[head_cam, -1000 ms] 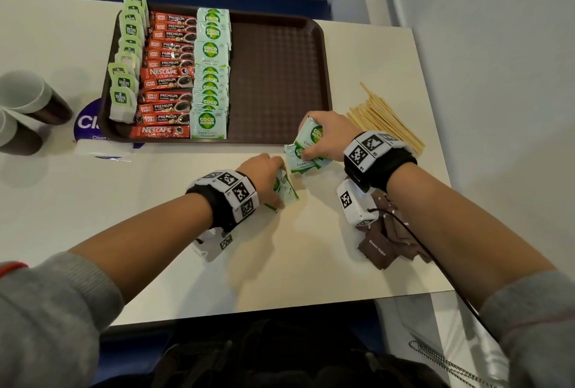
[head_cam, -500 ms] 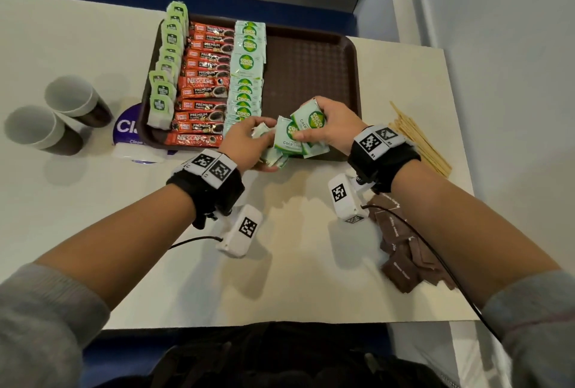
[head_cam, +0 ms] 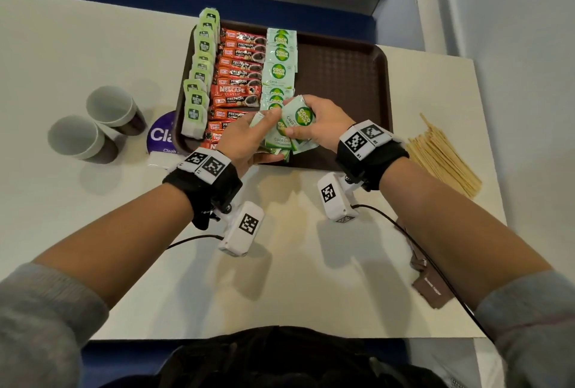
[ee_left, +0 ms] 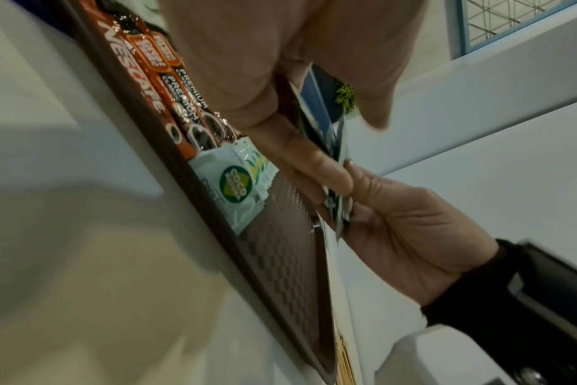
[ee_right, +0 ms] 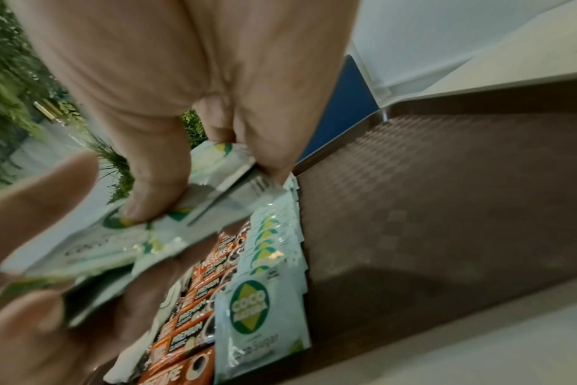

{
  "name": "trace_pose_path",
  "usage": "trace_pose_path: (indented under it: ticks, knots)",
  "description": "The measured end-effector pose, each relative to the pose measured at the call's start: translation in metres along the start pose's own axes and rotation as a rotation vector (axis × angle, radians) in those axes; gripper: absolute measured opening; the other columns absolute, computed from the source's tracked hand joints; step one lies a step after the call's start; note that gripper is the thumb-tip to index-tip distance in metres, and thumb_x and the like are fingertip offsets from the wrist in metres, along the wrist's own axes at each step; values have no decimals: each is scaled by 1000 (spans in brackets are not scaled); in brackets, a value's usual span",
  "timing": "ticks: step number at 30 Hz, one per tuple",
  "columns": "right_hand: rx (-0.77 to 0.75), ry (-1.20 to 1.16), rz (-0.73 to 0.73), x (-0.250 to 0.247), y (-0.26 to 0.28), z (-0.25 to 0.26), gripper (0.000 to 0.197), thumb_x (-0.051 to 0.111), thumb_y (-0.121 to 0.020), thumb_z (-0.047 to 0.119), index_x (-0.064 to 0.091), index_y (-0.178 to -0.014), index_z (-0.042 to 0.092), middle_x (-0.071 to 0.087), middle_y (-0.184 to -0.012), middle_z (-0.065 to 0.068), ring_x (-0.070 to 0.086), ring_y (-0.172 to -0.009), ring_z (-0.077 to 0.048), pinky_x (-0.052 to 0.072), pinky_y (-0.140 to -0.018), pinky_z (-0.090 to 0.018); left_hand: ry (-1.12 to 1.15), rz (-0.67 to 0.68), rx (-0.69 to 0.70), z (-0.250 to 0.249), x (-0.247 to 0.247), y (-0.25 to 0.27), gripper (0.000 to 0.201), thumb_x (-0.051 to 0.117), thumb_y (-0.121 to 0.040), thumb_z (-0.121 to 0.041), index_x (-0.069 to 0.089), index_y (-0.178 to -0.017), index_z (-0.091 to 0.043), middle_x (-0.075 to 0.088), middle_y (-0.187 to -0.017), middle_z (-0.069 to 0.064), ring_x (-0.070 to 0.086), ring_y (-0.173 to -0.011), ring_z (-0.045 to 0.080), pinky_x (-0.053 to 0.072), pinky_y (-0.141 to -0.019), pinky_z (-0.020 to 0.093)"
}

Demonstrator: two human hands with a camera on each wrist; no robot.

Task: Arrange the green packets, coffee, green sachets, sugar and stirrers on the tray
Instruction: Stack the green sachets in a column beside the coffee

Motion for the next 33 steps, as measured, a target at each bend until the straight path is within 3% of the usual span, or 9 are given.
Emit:
trace_pose_path:
  ticks: [7,11,16,21,25,27,30,31,33]
  knots:
    - [-8,-187,-23,17,-22,18,45,62,-82,-5,49,-123,8,61,-122,-14,60,-112,-27,48,-98,-46,57,75,19,-15,-9,-7,38,68,-84,-7,52,-113,-25,66,-99,-1,69,-82,16,55,-49,22]
    - [-12,-176,-80,15,-34,19,26,70,-78,16,54,-98,19,66,-110,-12,64,-102,-29,49,-93,-51,35,40,44,-20,-20,-15,42,69,-82,-2,51,-115,-22,65,-103,3,69,-80,17,54,-47,22]
    - [-83,-137,-171,8,-40,29,25,75,-71,32,59,-90,27,66,-102,-9,63,-99,-31,51,-88,-51,24,2,83,-29,-30,-24,36,70,-82,-4,52,-106,-24,67,-94,-1,69,-78,16,55,-49,23]
    - [-50,-200,-182,-4,-49,28,33,69,-84,16,60,-116,23,65,-115,-9,60,-112,-25,59,-71,-34,43,12,96,-32,-30,-30,35,69,-83,-5,51,-105,-24,67,-94,-2,70,-74,13,54,-46,22]
    - [-53,-187,-161,-13,-58,29,43,58,-90,4,53,-131,15,60,-121,-5,63,-99,-18,58,-64,-22,12,-36,124,-38,-38,-37,33,72,-81,-6,54,-98,-28,67,-101,1,70,-74,14,53,-45,22]
    - [-41,-191,-165,-22,-65,27,45,56,-91,0,51,-133,13,56,-130,-8,63,-102,-20,59,-67,-25,-4,-68,144,-41,-43,-40,33,72,-80,-6,54,-96,-28,66,-107,4,70,-77,16,53,-45,22]
    - [-36,43,-194,-40,-74,27,44,54,-93,3,51,-135,16,52,-138,-5,56,-117,-18,49,-91,-21,-48,-103,164,-44,-50,-44,32,73,-81,-8,52,-94,-28,66,-113,7,71,-84,20,54,-46,23]
    - [-41,160,-195,-45,-76,27,45,53,-93,3,49,-136,18,51,-139,-3,54,-120,-17,44,-92,-15,-61,-109,170,-45,-52,-45,32,72,-81,-8,51,-94,-28,66,-113,7,71,-85,20,54,-47,23]
    - [-20,287,-183,-51,-81,24,52,48,-92,-2,46,-138,22,50,-140,0,58,-115,-21,46,-91,-20,-73,-116,178,-47,-54,-47,32,72,-82,-8,51,-96,-27,66,-111,6,71,-85,20,55,-47,24]
Point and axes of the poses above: each hand's wrist, its own y-axis away from the middle knuckle, its own x-axis out of the palm, z = x × y, the point moved 10 cm from there along -y, towards the middle knuckle
